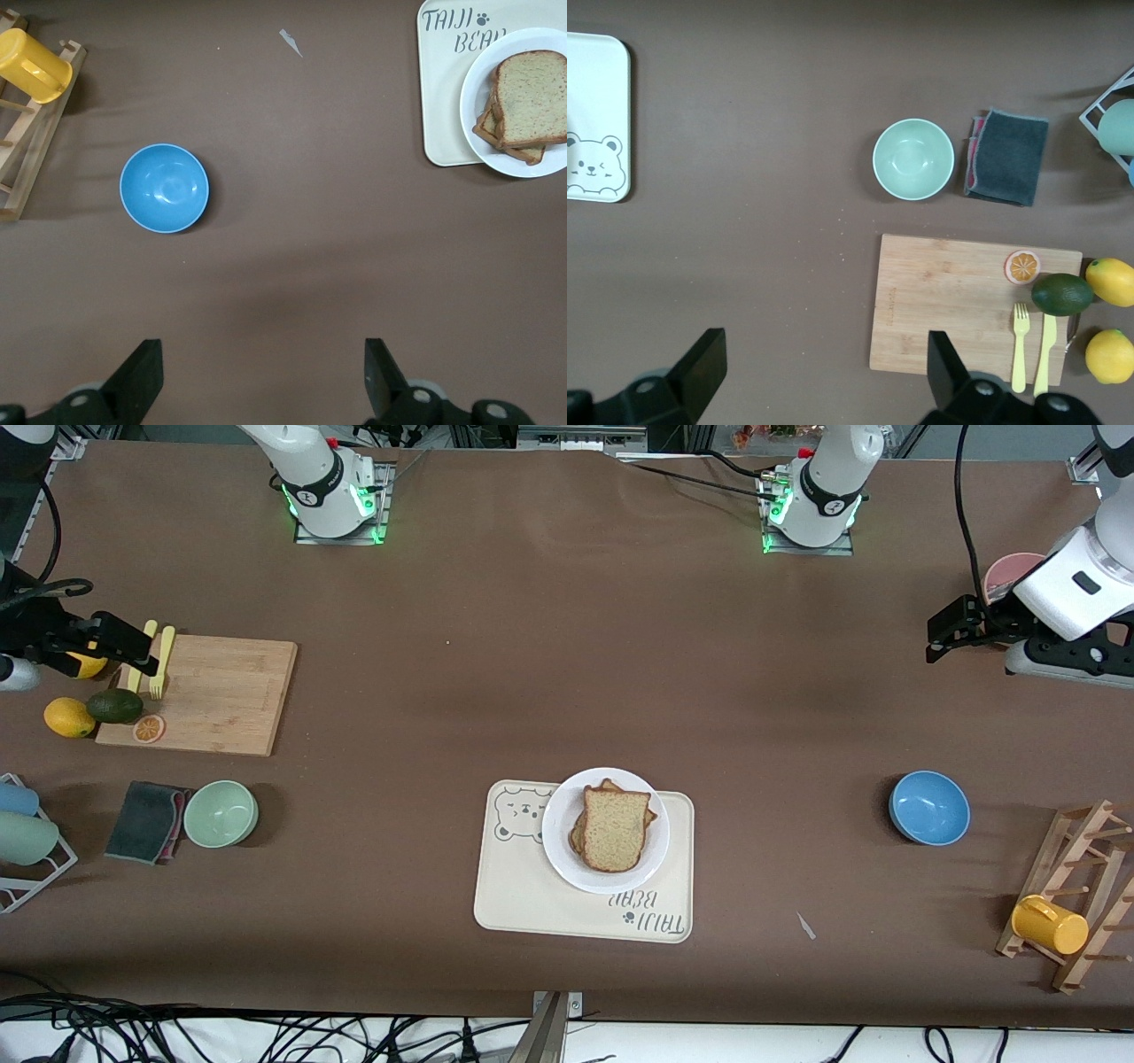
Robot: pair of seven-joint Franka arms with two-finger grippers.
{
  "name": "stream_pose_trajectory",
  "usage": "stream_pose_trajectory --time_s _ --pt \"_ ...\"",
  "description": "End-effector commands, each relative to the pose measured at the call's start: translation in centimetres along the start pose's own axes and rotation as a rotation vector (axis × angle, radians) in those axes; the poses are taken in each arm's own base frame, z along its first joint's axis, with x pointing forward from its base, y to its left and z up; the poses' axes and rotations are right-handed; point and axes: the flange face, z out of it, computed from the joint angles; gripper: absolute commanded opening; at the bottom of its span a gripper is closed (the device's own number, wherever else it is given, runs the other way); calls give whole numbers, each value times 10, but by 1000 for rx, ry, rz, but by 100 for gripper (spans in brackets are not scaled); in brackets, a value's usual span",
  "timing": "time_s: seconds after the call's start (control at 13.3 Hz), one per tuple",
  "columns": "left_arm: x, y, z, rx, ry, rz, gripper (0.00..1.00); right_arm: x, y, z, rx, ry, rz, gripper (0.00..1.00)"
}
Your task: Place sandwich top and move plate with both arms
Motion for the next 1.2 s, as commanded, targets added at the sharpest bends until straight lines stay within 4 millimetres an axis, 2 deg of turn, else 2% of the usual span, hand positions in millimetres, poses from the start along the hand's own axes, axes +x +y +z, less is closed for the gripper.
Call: stream_pose_trajectory --time_s 0.0,0.15,0.37,0.75,1.12 --pt "-8 0 -1 27 12 -6 100 -10 -1 -3 23 2 -16 100" --pt "-8 0 -1 26 6 -8 100 -11 -5 -1 24 -12 -23 100" --pt "-7 -1 -1 28 6 -8 100 -7 -2 4 23 -18 -27 100" --pt "-8 -3 -1 26 5 -14 100 -2 -1 -1 19 0 -22 100" --pt "-8 -3 -1 26 5 -14 100 5 -2 9 -23 -15 -38 100"
